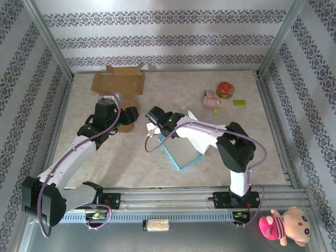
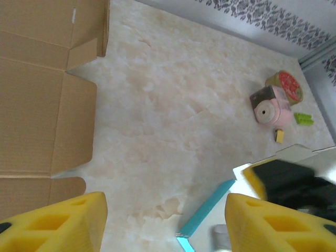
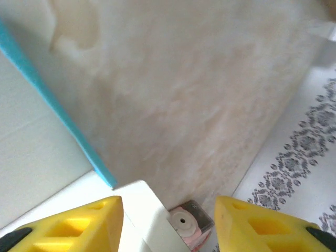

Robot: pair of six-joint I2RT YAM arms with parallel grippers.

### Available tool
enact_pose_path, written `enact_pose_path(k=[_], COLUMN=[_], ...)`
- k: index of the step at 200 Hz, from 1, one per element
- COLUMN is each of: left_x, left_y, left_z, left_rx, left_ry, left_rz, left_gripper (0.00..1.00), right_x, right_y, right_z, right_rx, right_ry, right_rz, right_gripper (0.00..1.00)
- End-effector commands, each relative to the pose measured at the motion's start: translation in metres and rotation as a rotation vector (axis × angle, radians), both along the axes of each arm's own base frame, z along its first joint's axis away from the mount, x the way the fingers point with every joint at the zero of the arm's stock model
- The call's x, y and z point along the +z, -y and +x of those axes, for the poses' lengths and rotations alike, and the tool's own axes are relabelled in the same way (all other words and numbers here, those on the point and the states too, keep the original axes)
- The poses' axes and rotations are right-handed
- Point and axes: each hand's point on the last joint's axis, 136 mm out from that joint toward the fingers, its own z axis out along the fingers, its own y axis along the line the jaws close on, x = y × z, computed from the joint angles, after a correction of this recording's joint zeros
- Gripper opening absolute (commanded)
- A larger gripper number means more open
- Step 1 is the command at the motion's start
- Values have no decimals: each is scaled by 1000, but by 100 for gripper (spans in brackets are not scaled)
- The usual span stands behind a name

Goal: Fold the paper box

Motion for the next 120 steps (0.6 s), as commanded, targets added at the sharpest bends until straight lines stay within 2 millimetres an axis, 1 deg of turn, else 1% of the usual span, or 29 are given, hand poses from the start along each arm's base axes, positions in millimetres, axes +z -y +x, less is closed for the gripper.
enact_pose_path(k=[1,10,17,23,27,34,42,49,54,60,71,83,91,97,108,114,117,118,120], left_x=[30,37,42,48,50,52,55,56,55,55,52,45,39,35,28,27,28,28,27], left_y=[12,21,30,37,42,49,60,69,75,83,96,107,115,121,134,140,143,144,146], left_z=[9,8,7,5,4,1,-3,-8,-12,-18,-29,-38,-44,-50,-64,-73,-76,-77,-81], left_rx=[-114,-174,-232,-284,-316,-370,-446,-509,-558,-619,-713,-779,-819,-850,-928,-977,-995,-1001,-1015], left_ry=[125,164,204,247,270,310,360,396,415,431,436,418,410,403,387,389,390,390,388], left_rz=[30,24,16,10,9,11,14,13,9,-7,-27,-17,10,35,73,79,77,76,71], left_gripper=[61,61,61,61,61,62,63,63,63,64,66,67,68,69,71,71,71,72,72], right_x=[50,70,82,88,87,90,85,83,78,76,73,69,61,51,26,14,13,8,6], right_y=[-2,6,15,20,23,29,40,47,52,57,59,65,70,76,86,88,87,87,87], right_z=[-25,-34,-45,-59,-69,-87,-107,-124,-137,-150,-172,-189,-198,-205,-214,-217,-218,-218,-218], right_rx=[-247,-435,-595,-711,-780,-877,-1028,-1130,-1195,-1249,-1326,-1401,-1450,-1508,-1630,-1689,-1704,-1720,-1726], right_ry=[-44,-59,-92,-147,-192,-254,-307,-357,-392,-431,-501,-521,-530,-528,-530,-540,-545,-546,-548], right_rz=[336,520,664,778,839,948,1057,1138,1171,1213,1288,1349,1361,1359,1348,1348,1356,1357,1359], right_gripper=[52,53,53,53,52,51,49,48,48,48,47,49,50,51,53,54,54,54,54])
